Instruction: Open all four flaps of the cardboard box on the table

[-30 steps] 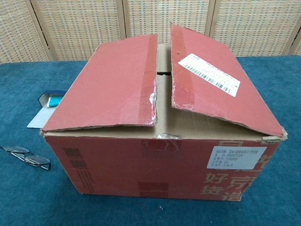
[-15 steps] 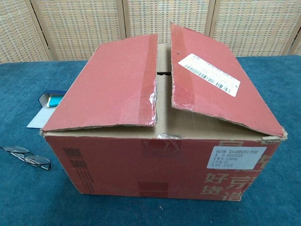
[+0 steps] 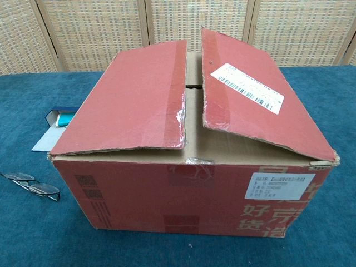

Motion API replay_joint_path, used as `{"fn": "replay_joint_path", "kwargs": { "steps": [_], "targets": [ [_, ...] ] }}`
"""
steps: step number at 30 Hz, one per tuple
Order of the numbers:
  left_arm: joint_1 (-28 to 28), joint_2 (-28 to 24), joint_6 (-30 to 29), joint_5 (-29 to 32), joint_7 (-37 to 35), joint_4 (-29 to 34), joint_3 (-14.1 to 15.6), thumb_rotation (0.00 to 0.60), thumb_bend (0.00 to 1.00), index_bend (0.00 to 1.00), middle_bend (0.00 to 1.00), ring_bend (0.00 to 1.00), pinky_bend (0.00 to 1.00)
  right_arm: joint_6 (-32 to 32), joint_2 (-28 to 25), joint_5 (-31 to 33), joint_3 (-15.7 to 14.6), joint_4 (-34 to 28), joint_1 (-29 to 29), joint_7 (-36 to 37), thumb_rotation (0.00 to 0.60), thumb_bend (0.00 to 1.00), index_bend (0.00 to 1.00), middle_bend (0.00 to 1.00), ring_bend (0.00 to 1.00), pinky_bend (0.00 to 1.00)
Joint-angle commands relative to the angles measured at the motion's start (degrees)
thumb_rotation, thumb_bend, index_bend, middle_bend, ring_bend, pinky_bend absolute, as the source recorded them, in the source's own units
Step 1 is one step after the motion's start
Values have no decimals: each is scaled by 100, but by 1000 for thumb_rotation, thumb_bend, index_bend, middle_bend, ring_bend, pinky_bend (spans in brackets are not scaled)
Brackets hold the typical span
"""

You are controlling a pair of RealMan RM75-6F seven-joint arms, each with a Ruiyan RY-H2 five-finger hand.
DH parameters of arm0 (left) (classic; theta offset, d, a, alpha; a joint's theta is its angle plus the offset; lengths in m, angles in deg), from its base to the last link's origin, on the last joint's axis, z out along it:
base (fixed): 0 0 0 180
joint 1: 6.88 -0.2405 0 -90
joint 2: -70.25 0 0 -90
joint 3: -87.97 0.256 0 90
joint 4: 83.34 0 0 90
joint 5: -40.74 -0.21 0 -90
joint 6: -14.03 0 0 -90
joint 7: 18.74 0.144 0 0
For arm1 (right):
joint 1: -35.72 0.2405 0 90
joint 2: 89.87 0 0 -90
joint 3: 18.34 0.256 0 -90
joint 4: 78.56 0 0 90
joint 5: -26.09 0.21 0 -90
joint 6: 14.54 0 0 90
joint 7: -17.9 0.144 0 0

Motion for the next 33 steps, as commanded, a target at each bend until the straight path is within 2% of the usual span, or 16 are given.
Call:
{"fn": "replay_joint_path", "kwargs": {
  "steps": [1, 5, 7, 12, 25, 33],
  "targets": [
    [5, -7, 7, 8, -1, 4, -5, 525, 257, 247, 91, 43, 77, -21, -28, -30, 33, -21, 39, 55, 600, 504, 291, 229, 64, 205],
    [20, -14, 19, 30, -3, 5, -24, 525, 257, 247, 91, 43, 77, -86, -70, -70, 75, -46, 113, 146, 600, 699, 291, 229, 64, 205],
    [36, -11, 39, 48, -2, 2, -36, 524, 257, 247, 91, 43, 77, -163, -106, -101, 104, -75, 181, 216, 600, 760, 291, 229, 64, 205],
    [89, -9, 137, 70, 29, -7, -34, 525, 256, 247, 91, 43, 77, -497, -284, -270, 200, -209, 468, 601, 600, 840, 291, 229, 64, 205],
    [156, 8, 257, 103, 117, 22, -13, 526, 257, 247, 91, 36, 77, -1576, -627, -884, 513, -570, 1536, 1789, 600, 928, 291, 229, 64, 205],
    [199, 5, 342, 180, 206, 53, -10, 526, 257, 247, 91, 33, 77, -2293, -549, -1172, 657, -729, 2288, 2311, 600, 953, 291, 229, 63, 205]
  ]
}}
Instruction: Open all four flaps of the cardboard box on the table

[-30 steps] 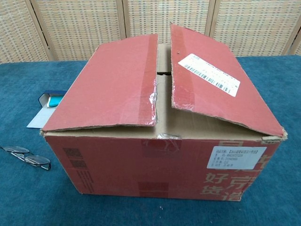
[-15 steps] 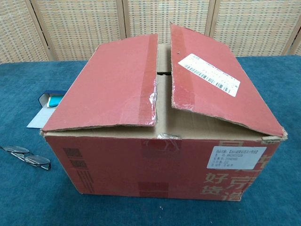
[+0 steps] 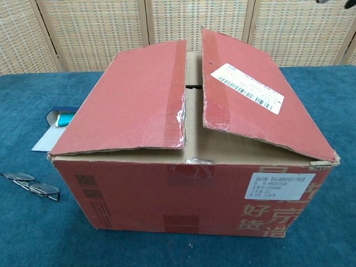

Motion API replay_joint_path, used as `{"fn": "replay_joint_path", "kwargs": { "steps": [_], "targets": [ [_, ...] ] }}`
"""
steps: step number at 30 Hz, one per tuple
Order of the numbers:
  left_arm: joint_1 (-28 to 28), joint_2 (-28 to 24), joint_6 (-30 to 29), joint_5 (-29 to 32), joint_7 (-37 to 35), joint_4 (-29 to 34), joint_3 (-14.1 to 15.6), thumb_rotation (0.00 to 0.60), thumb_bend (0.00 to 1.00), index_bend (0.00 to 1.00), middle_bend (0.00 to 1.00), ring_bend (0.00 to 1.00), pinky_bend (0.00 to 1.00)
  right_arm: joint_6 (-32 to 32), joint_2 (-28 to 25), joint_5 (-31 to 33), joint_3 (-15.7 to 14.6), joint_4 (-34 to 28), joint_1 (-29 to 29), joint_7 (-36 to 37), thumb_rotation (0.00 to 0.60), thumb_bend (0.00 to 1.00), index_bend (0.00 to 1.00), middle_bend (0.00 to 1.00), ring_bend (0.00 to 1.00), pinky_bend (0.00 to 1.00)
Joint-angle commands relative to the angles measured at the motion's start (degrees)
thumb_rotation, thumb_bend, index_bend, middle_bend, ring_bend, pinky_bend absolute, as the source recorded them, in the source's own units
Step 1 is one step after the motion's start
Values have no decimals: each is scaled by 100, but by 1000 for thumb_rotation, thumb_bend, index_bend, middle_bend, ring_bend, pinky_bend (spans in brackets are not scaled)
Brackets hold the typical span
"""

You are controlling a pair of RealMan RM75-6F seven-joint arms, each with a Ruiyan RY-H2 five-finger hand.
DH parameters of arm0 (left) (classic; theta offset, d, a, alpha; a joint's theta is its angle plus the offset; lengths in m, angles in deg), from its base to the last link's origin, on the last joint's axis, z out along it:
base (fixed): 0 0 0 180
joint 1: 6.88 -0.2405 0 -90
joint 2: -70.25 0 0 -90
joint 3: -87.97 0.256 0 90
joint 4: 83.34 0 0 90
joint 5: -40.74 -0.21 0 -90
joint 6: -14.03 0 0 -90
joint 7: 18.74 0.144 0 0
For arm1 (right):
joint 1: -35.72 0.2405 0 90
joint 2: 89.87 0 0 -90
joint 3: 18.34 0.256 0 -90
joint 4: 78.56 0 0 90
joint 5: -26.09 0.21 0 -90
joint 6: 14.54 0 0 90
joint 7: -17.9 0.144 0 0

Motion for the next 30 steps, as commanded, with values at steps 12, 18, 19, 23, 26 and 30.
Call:
{"fn": "replay_joint_path", "kwargs": {
  "steps": [12, 18, 19, 23, 26, 30],
  "targets": [
    [57, 13, 108, 129, 126, 27, 5, 525, 257, 247, 85, 27, 77, -1025, 443, -335, 48, -150, 1081, 501, 600, 956, 291, 229, 63, 205],
    [93, 27, 191, 213, 114, -14, -3, 525, 257, 247, 83, 23, 77, -1356, 679, -323, 41, -147, 1431, 442, 600, 956, 291, 229, 63, 205],
    [99, 32, 203, 218, 106, -22, -4, 526, 257, 247, 82, 23, 77, -1401, 725, -299, 49, -135, 1487, 423, 600, 956, 291, 228, 63, 205],
    [112, 42, 256, 273, 69, -69, -1, 525, 256, 247, 77, 21, 77, -1548, 891, -220, 70, -92, 1679, 294, 600, 956, 291, 228, 64, 205],
    [116, 46, 297, 334, 36, -111, 0, 526, 257, 247, 76, 21, 77, -1617, 993, -133, 78, -45, 1776, 148, 600, 956, 291, 228, 63, 205],
    [126, 60, 336, 373, -7, -167, -1, 526, 257, 247, 76, 20, 77, -1674, 1118, -19, 92, 62, 1881, -150, 600, 956, 291, 228, 64, 203]
  ]
}}
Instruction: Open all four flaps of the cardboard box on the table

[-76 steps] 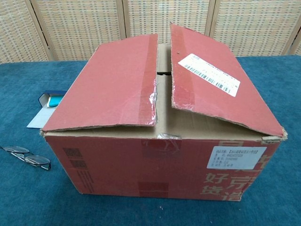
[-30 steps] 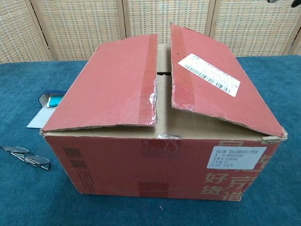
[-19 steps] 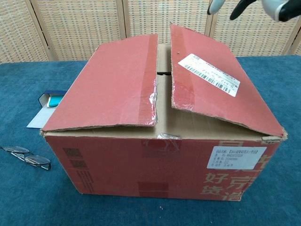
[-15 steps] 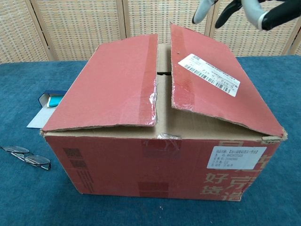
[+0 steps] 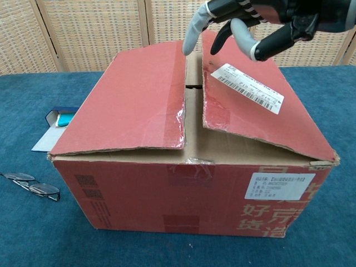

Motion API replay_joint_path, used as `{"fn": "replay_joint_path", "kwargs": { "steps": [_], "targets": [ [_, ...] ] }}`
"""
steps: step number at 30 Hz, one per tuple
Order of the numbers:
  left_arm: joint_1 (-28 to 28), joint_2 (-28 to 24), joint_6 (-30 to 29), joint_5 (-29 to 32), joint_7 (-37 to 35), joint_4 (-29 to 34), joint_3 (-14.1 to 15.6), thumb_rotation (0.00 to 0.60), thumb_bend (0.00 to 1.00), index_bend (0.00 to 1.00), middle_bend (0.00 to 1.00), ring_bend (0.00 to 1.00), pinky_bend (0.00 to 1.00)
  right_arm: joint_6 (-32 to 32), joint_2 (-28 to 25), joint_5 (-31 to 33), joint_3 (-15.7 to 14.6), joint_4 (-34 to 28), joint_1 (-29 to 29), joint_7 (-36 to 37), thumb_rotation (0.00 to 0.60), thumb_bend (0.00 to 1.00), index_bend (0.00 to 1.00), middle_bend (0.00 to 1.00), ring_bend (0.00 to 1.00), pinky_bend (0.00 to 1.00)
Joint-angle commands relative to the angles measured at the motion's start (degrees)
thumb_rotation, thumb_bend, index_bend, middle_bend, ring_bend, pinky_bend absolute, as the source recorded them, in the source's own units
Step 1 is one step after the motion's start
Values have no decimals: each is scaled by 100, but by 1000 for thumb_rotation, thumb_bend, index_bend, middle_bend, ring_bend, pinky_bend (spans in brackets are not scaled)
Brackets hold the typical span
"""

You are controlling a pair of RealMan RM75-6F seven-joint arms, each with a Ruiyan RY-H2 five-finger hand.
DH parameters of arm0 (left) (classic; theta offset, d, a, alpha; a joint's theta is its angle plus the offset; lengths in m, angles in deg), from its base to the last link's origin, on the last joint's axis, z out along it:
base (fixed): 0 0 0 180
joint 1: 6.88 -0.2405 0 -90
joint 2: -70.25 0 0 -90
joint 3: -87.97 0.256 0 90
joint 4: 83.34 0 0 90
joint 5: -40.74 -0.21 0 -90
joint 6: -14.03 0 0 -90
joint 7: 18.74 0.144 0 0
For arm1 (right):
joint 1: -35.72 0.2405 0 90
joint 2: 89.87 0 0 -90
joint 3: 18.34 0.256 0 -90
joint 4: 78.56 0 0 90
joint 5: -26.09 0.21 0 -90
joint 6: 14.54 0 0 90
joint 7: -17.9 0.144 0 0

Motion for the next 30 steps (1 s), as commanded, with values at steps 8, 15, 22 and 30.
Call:
{"fn": "replay_joint_path", "kwargs": {
  "steps": [8, 15, 22, 30],
  "targets": [
    [31, 22, 62, 60, -79, -89, -14, 526, 257, 247, 76, 19, 77, -35, 213, 281, -23, 85, 158, -674, 600, 956, 291, 228, 64, 197],
    [33, 25, 55, 72, -83, -81, -11, 525, 257, 246, 76, 19, 77, -38, 306, 392, -65, 99, 265, -875, 600, 956, 291, 228, 64, 197],
    [8, -2, 10, 84, -93, -68, -3, 526, 257, 247, 76, 20, 77, 78, 438, 371, -124, 245, 337, -1185, 600, 956, 291, 228, 64, 192],
    [-9, -15, -8, 94, -108, -73, 5, 527, 257, 246, 76, 19, 77, 252, 561, 347, -193, 419, 344, -1628, 600, 956, 293, 228, 62, 158]
  ]
}}
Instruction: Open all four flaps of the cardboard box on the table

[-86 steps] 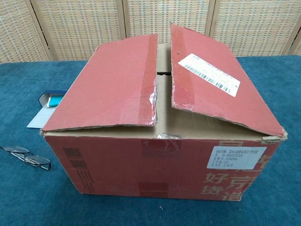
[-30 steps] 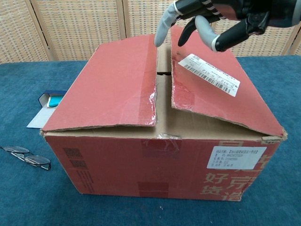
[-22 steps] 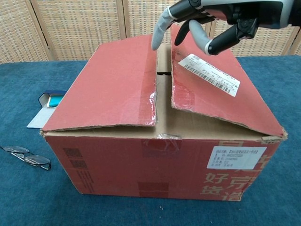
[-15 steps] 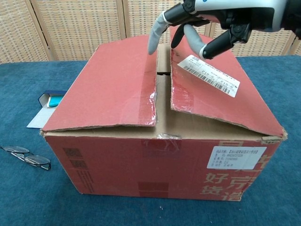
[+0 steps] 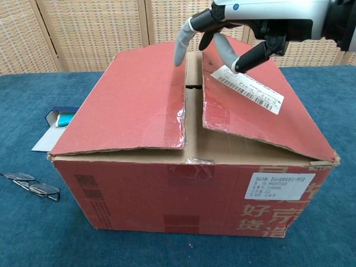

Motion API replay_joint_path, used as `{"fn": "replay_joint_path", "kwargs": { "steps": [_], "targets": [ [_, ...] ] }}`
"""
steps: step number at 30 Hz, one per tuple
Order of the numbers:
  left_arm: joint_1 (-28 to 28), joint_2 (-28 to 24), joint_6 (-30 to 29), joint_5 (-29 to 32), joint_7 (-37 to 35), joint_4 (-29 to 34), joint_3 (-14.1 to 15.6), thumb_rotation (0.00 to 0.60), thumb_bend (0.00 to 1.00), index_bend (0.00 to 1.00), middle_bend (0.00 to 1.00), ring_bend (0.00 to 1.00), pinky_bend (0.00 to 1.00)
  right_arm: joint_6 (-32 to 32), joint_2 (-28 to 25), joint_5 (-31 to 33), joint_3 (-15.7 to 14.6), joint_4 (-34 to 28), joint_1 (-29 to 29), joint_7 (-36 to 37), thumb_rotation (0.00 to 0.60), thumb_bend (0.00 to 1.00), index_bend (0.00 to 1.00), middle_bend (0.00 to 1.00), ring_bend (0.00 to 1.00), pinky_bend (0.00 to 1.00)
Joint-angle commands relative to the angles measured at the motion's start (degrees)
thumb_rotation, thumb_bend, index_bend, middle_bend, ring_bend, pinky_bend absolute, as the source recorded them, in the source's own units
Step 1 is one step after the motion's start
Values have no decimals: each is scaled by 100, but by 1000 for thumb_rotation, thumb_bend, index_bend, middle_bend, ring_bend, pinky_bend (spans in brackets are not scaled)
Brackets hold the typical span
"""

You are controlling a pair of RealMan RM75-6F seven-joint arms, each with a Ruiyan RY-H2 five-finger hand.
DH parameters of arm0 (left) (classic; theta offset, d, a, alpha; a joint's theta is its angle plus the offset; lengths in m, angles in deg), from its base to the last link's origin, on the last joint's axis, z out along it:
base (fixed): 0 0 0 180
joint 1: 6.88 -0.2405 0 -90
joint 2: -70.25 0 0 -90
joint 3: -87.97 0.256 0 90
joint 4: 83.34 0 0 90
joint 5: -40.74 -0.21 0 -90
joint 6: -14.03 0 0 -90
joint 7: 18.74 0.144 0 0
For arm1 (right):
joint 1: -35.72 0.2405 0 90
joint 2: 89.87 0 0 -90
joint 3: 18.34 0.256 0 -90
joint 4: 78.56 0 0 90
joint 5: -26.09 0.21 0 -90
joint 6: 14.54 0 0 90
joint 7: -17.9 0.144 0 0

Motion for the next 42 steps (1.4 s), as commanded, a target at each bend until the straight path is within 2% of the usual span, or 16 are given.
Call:
{"fn": "replay_joint_path", "kwargs": {
  "steps": [1, 14, 29, 36, 42],
  "targets": [
    [2, -1, 4, 1, -2, -1, 1, 526, 257, 247, 76, 19, 77, 100, 67, -2, -42, 80, -5, -196, 600, 956, 295, 228, 61, 156],
    [8, -6, 1, -1, -19, -8, -1, 527, 257, 246, 76, 19, 77, 281, 166, 22, -156, 245, -29, -501, 600, 956, 348, 228, 57, 138],
    [21, -18, -16, -28, -14, 18, -10, 525, 257, 247, 75, 19, 77, 421, 145, 24, -229, 376, -53, -513, 600, 956, 475, 228, 57, 136],
    [28, -20, -40, -43, 8, 43, -19, 527, 257, 246, 75, 19, 77, 514, -50, 55, -160, 302, -71, -465, 600, 956, 503, 228, 57, 137],
    [32, -20, -78, -48, 50, 62, -34, 525, 257, 247, 76, 19, 77, 651, -433, 124, -16, 152, -121, -495, 600, 956, 503, 229, 57, 136]
  ]
}}
